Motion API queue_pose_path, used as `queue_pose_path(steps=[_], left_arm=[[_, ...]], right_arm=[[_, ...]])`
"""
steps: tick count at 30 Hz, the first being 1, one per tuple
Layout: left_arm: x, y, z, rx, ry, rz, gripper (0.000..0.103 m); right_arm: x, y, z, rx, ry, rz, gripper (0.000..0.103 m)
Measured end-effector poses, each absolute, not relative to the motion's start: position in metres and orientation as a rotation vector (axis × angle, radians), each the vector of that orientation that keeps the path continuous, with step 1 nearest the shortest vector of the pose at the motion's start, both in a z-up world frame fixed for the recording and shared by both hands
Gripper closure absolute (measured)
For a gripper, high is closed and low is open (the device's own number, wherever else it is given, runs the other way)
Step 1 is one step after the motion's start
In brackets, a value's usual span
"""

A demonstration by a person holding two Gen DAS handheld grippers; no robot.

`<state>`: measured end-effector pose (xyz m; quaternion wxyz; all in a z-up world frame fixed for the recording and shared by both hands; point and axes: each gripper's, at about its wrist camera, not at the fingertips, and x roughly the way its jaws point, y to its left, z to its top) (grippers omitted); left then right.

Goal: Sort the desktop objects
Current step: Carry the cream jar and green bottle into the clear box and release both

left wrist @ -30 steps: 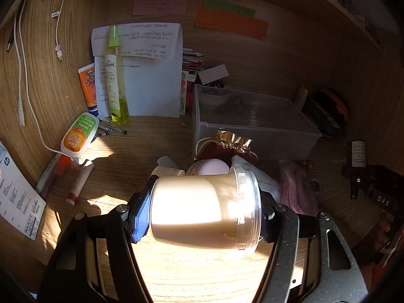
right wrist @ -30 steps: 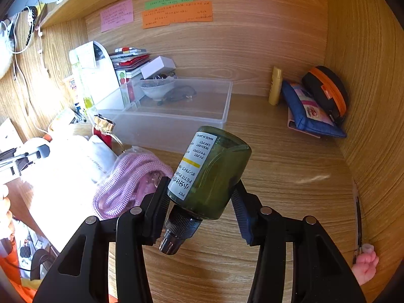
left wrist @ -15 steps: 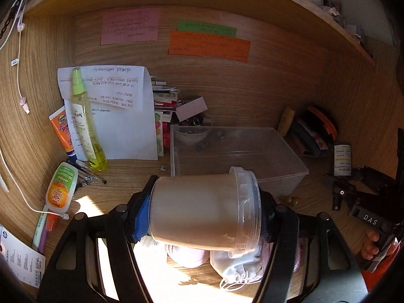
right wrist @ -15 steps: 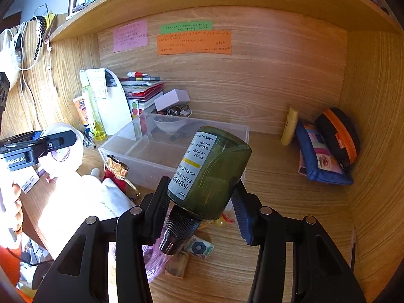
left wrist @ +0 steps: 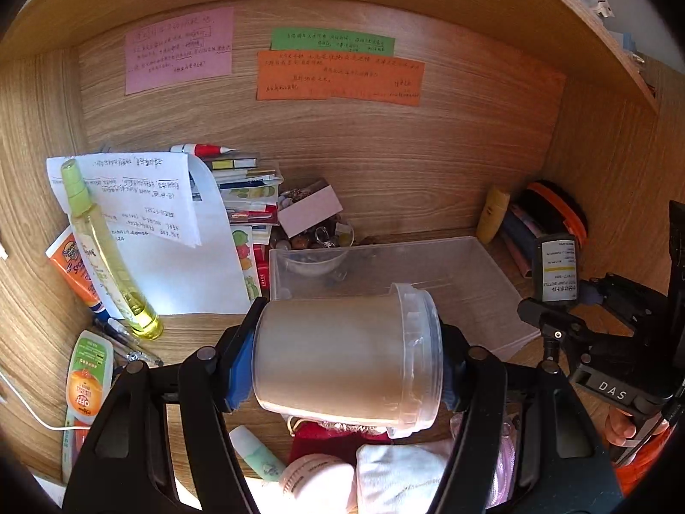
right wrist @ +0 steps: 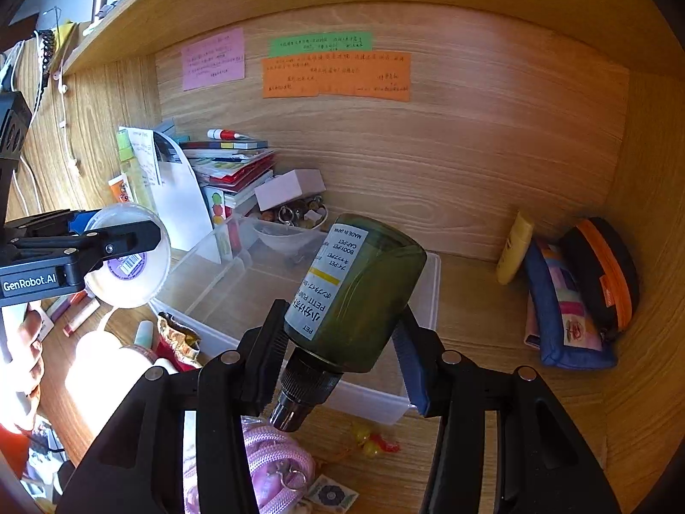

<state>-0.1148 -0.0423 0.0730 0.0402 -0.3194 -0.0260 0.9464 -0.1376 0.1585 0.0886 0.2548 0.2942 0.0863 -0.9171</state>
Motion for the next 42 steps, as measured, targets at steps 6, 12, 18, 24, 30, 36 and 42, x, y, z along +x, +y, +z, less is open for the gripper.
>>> queue_pose_path(steps=[6, 12, 18, 24, 30, 36, 42], left_arm=[[-0.145, -0.04, 0.062, -1.048, -0.065, 2.868, 0.037], [-0.171, -0.035, 0.048, -1.12, -0.058, 2.818, 0.037], [-0.191, -0.03, 0.029, -1.205, -0.021, 2.774, 0.037], [-0.205, -0.027, 0.017, -1.289, -0.016, 2.715, 0.037], [-0.211, -0.018, 0.01, -1.343, 0.084, 2.718, 0.037], [-0.218, -0.012, 0.003, -1.387, 0.123, 2.712, 0.037], [-0.223, -0.008, -0.007, -1.458, 0.171, 2.66, 0.037]], right_arm=[[-0.166, 0.151, 0.076, 0.861, 0.246, -2.467, 0.059], [-0.194, 0.146, 0.06, 0.942, 0.261, -2.434, 0.059], [-0.214, 0.141, 0.044, 1.017, 0.323, -2.403, 0.059], [-0.227, 0.13, 0.031, 1.084, 0.416, -2.351, 0.06], [-0.232, 0.119, 0.021, 1.146, 0.496, -2.26, 0.06], [-0.239, 0.114, 0.017, 1.208, 0.537, -2.214, 0.06], [-0.241, 0.108, 0.013, 1.217, 0.594, -2.222, 0.06]])
